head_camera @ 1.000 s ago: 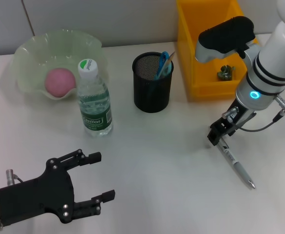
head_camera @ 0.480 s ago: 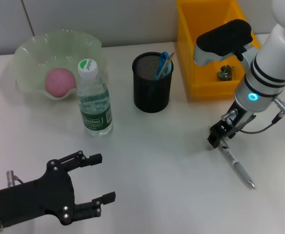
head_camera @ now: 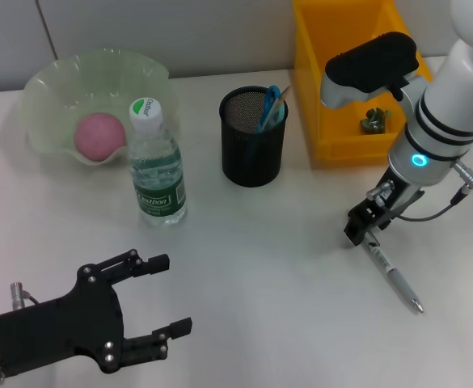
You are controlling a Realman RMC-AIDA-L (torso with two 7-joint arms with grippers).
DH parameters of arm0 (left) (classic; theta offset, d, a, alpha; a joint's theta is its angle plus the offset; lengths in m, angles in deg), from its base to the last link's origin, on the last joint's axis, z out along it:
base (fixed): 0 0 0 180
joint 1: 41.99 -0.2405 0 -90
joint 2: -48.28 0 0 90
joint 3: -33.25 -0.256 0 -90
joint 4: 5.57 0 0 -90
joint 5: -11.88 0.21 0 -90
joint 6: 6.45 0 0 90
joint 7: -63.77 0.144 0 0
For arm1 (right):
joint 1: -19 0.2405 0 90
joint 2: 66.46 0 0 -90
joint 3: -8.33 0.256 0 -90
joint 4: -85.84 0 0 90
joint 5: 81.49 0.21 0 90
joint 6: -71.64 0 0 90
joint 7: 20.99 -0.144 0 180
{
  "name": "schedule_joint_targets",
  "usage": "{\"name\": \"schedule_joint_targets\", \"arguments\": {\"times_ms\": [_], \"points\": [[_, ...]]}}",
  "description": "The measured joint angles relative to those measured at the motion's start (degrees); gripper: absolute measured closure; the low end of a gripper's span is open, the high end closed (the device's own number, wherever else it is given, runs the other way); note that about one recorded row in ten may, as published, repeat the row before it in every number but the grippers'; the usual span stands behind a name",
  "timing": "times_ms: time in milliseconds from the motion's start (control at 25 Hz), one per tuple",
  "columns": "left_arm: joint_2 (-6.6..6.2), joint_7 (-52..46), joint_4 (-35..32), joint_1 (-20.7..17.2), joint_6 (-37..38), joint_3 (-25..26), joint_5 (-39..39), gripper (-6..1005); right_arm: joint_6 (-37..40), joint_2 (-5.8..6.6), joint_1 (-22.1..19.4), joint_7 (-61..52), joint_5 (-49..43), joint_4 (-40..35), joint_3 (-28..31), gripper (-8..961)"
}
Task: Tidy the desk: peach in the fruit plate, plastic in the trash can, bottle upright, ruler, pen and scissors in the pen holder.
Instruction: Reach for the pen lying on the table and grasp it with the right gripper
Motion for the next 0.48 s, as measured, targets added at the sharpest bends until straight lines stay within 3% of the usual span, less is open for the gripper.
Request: {"name": "schedule_joint_targets", "arguments": {"times_ms": [480], "points": [[0.0,0.03,0.0,-0.03,0.28,0.09,-0.03,201,-0.11,0.0,0.07,-0.16,0.0,0.26,0.0,474]]}}
